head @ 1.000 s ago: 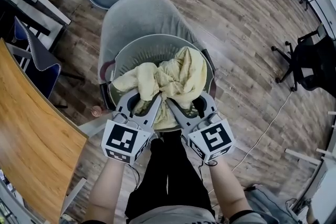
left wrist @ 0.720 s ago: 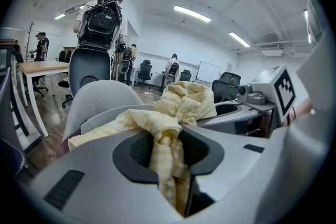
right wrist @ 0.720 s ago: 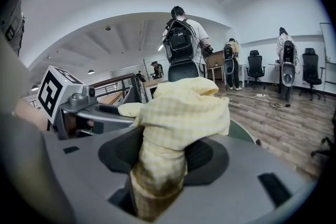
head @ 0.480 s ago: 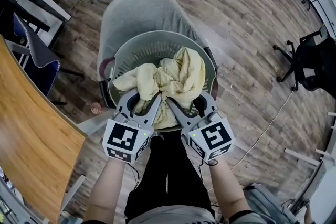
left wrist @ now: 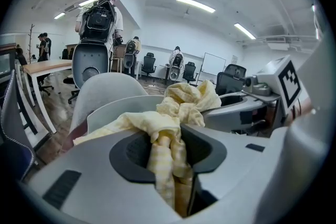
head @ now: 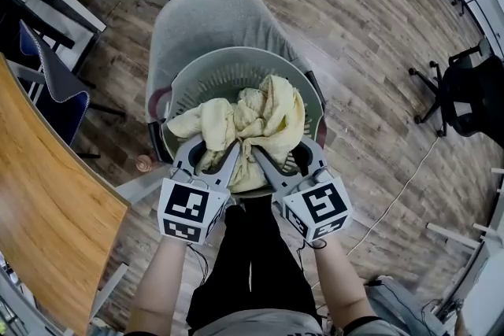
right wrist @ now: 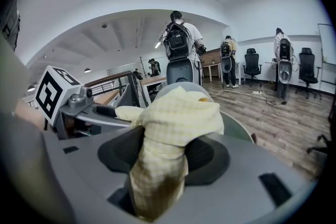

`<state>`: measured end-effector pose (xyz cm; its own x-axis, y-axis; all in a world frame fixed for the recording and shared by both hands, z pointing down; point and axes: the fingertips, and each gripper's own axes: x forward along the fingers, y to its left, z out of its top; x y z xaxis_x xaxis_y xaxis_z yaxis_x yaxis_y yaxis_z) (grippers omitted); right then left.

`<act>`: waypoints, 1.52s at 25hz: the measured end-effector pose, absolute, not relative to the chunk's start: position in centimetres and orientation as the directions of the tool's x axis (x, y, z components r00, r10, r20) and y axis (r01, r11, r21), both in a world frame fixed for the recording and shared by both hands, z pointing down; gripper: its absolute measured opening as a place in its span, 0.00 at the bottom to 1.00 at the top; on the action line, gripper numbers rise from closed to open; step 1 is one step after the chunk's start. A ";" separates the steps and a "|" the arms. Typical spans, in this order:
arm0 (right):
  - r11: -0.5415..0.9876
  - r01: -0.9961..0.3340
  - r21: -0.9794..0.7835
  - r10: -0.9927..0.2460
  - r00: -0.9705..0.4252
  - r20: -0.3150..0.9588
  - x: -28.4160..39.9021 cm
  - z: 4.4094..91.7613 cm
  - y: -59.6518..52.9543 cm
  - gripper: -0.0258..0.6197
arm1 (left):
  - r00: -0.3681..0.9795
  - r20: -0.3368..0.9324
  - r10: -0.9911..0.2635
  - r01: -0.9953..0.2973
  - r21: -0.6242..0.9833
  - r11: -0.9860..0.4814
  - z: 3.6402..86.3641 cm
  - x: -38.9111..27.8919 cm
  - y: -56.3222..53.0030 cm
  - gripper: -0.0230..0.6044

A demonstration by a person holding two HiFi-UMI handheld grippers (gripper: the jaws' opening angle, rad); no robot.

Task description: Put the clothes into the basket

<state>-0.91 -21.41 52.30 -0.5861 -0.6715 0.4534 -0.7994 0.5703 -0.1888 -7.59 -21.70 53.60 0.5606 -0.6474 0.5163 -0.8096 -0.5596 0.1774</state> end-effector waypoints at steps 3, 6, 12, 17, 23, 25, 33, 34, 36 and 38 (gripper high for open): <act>0.561 -0.804 -0.196 -0.678 -0.582 0.450 -0.7 52.2 -21.4 0.41 | 0.557 0.510 -0.656 -0.813 0.174 -0.555 53.4 -7.7 -21.7 0.29; 0.562 -0.802 -0.203 -0.668 -0.585 0.460 -0.9 52.4 -21.4 0.41 | 0.557 0.513 -0.653 -0.812 0.171 -0.558 53.3 -7.8 -21.6 0.30; 0.552 -0.813 -0.186 -0.676 -0.567 0.471 -0.6 52.5 -21.2 0.41 | 0.539 0.521 -0.662 -0.824 0.162 -0.543 53.4 -8.6 -21.6 0.32; 0.543 -0.822 -0.170 -0.677 -0.549 0.491 0.1 52.7 -21.2 0.41 | 0.526 0.515 -0.677 -0.838 0.177 -0.517 53.2 -9.9 -21.9 0.36; 0.534 -0.829 -0.162 -0.673 -0.534 0.511 0.4 52.8 -21.0 0.40 | 0.530 0.510 -0.678 -0.838 0.191 -0.511 53.0 -10.4 -21.9 0.38; 0.531 -0.832 -0.161 -0.670 -0.529 0.522 0.5 53.0 -20.8 0.40 | 0.527 0.508 -0.681 -0.841 0.198 -0.503 52.8 -10.8 -22.0 0.38; 0.583 -0.810 -0.069 -0.633 -0.505 0.587 0.3 52.8 -19.8 0.40 | 0.530 0.488 -0.693 -0.840 0.188 -0.510 51.8 -10.8 -22.0 0.38; 0.591 -0.804 -0.062 -0.621 -0.503 0.602 0.4 53.0 -19.7 0.39 | 0.530 0.489 -0.693 -0.840 0.189 -0.509 51.7 -10.7 -21.9 0.38; 0.597 -0.800 -0.063 -0.602 -0.498 0.624 0.9 53.4 -19.2 0.39 | 0.529 0.489 -0.693 -0.840 0.189 -0.508 51.7 -10.7 -21.8 0.38; 0.585 -0.808 -0.072 -0.602 -0.492 0.630 1.4 53.4 -18.9 0.39 | 0.525 0.488 -0.697 -0.843 0.187 -0.504 51.6 -11.0 -21.8 0.37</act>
